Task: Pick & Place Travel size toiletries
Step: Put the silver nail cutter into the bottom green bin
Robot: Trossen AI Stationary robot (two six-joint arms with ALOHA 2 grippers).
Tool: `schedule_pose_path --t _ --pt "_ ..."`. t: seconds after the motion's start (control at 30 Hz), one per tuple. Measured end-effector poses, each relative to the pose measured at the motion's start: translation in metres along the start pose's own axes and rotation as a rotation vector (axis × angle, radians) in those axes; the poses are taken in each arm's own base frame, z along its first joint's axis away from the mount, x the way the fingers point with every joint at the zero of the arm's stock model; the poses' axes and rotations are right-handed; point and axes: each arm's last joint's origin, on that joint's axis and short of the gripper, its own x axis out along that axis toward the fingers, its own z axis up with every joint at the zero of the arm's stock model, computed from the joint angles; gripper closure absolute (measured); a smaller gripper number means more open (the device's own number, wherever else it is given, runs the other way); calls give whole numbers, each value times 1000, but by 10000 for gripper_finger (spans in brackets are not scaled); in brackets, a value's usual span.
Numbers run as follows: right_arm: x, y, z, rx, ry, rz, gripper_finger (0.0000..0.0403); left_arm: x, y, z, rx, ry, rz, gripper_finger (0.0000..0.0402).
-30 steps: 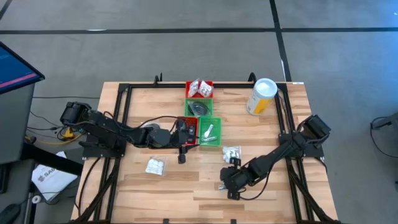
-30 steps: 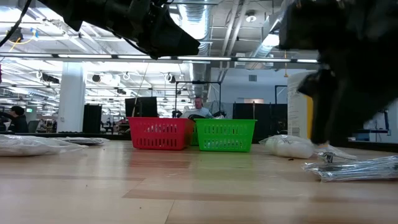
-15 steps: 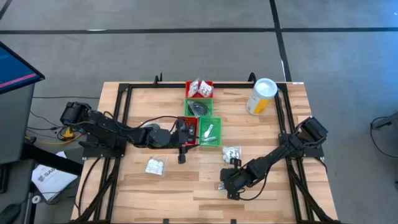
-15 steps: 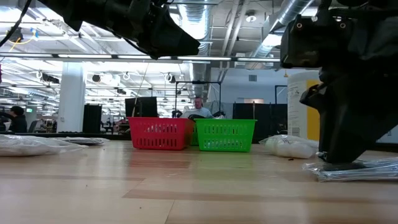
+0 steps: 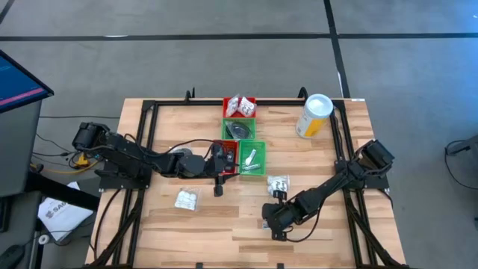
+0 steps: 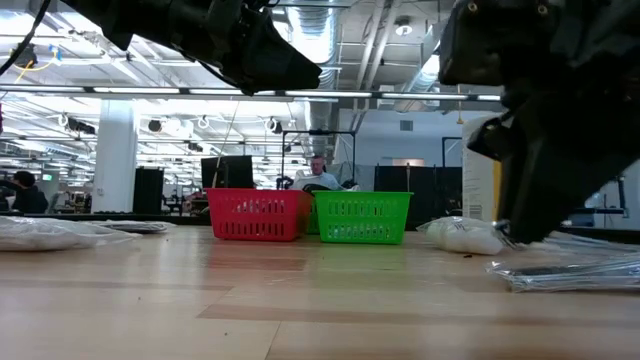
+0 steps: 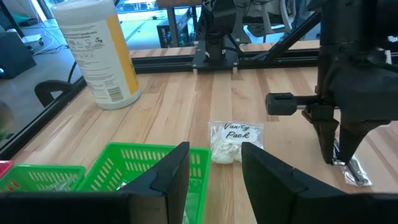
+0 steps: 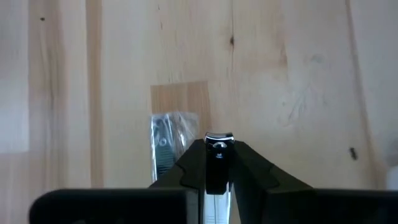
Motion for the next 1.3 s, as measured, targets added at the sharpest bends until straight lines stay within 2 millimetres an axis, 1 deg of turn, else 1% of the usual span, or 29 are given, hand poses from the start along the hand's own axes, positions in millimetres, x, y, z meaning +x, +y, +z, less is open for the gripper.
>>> schedule_pose_path --t 0.17,0.3,0.5,0.63,0.83,1.0,1.17,1.3 --pt "-9 0 13 -46 20 -23 361 0 0 0 0 0 0 266" --pt "-15 -3 27 -91 14 -31 361 0 0 0 0 0 0 266" --pt "-23 -11 46 -149 -1 -63 361 0 0 0 0 0 0 266" --pt "-26 -20 54 -183 6 -113 361 0 0 0 0 0 0 266" --pt "-35 -41 66 -210 -18 -159 361 0 0 0 0 0 0 266" --pt "-47 -60 75 -213 -29 -180 361 0 0 0 0 0 0 266" --pt "-53 -86 85 -209 -36 -213 361 0 0 0 1 0 0 266" --pt "-52 -109 92 -192 -33 -246 361 0 0 0 1 1 0 266"
